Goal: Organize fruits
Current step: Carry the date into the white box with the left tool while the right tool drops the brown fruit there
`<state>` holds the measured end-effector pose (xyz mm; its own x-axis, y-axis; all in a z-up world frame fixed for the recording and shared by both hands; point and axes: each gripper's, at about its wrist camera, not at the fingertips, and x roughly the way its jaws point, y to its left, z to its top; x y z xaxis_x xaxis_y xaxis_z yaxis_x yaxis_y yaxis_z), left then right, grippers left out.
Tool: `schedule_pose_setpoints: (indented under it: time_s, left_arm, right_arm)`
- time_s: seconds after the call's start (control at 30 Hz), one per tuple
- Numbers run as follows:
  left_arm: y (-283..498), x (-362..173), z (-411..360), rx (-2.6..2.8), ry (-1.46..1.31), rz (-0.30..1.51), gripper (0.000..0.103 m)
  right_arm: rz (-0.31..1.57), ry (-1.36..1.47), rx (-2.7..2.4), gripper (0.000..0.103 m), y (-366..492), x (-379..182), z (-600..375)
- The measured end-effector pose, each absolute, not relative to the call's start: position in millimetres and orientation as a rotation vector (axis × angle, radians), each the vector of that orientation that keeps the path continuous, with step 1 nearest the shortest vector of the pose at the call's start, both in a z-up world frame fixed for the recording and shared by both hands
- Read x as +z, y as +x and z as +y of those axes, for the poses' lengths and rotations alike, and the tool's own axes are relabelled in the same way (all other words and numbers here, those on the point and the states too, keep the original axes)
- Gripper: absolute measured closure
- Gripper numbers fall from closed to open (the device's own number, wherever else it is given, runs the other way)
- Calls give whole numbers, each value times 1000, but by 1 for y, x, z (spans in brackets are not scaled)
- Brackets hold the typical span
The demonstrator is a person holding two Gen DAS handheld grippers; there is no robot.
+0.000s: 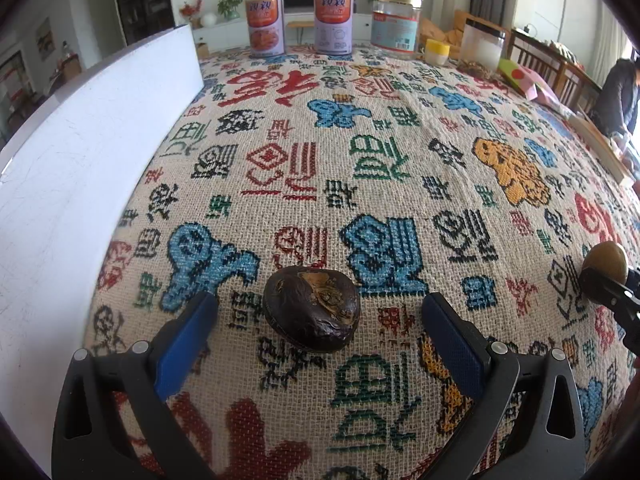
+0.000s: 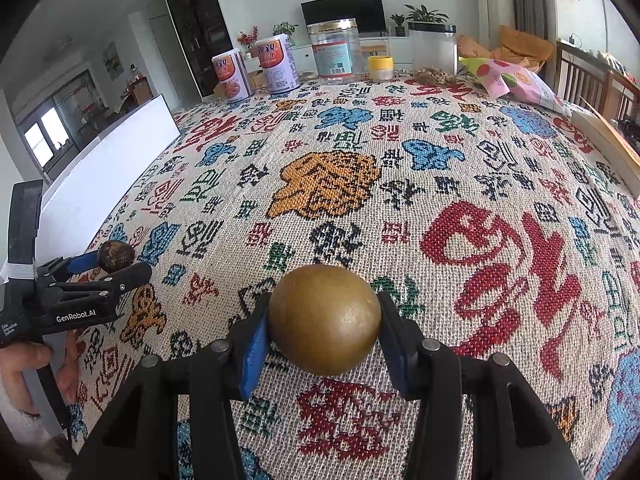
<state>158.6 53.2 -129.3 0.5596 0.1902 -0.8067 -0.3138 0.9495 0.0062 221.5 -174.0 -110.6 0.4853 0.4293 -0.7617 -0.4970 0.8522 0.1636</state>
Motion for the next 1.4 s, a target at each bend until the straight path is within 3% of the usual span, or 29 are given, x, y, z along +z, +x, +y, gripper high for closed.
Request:
schedule_pose_setpoints:
  time_s: [0.07, 0.13, 0.2, 0.27, 0.4, 0.53, 0.7, 0.77, 0.8, 0.83, 0.87, 0.9, 0.93, 0.97, 1.1, 1.27, 1.4]
  left_arm:
    - [157, -127, 56, 262, -154, 941, 1]
    - [149, -124, 62, 169, -144, 959, 1]
    - [135, -123, 72, 159, -147, 967, 1]
    - [118, -124, 82, 186, -149, 952, 1]
    - [107, -125, 84, 218, -127, 956, 1]
    - [124, -122, 77, 211, -164, 962, 2]
    - [145, -126, 64, 223, -113, 947, 6]
    - [141, -121, 62, 221, -106, 897, 50]
    - [142, -120, 62, 213, -102, 896, 59]
    - [142, -120, 63, 213, -104, 898, 61]
    - [142, -119, 66, 208, -122, 903, 61]
    - [141, -118, 69, 205, -143, 909, 61]
    - [137, -115, 73, 202, -174, 916, 61]
    - [129, -109, 78, 191, -224, 913, 61]
    - [79, -57, 96, 90, -409, 857, 61]
    - [5, 29, 149, 102, -504, 725, 61]
    - [-30, 53, 224, 332, -495, 686, 61]
  right_arm:
    - [903, -96, 546, 51, 220, -111, -171]
    - [905, -126, 536, 42, 216, -111, -167]
    - [910, -170, 518, 20, 212, -113, -162]
    - [922, -214, 492, 9, 210, -116, -157]
    - [931, -265, 467, 1, 209, -120, -151]
    - [938, -246, 472, 0, 211, -120, -154]
    - [939, -108, 548, 1, 214, -112, -174]
    - [953, -99, 526, 1, 218, -106, -180]
    - [949, -106, 518, 3, 220, -101, -181]
    - [945, -112, 521, 5, 222, -97, -179]
    - [949, -124, 533, 14, 225, -93, -175]
    - [973, -147, 547, 35, 228, -93, -169]
    - [1013, -176, 556, 49, 232, -96, -162]
    - [1052, -212, 544, 54, 234, -100, -156]
    - [1053, -179, 565, 54, 223, -86, -140]
    - [1021, -94, 827, 54, 186, -25, -63]
    - [1000, -88, 1049, 54, 147, 18, 29]
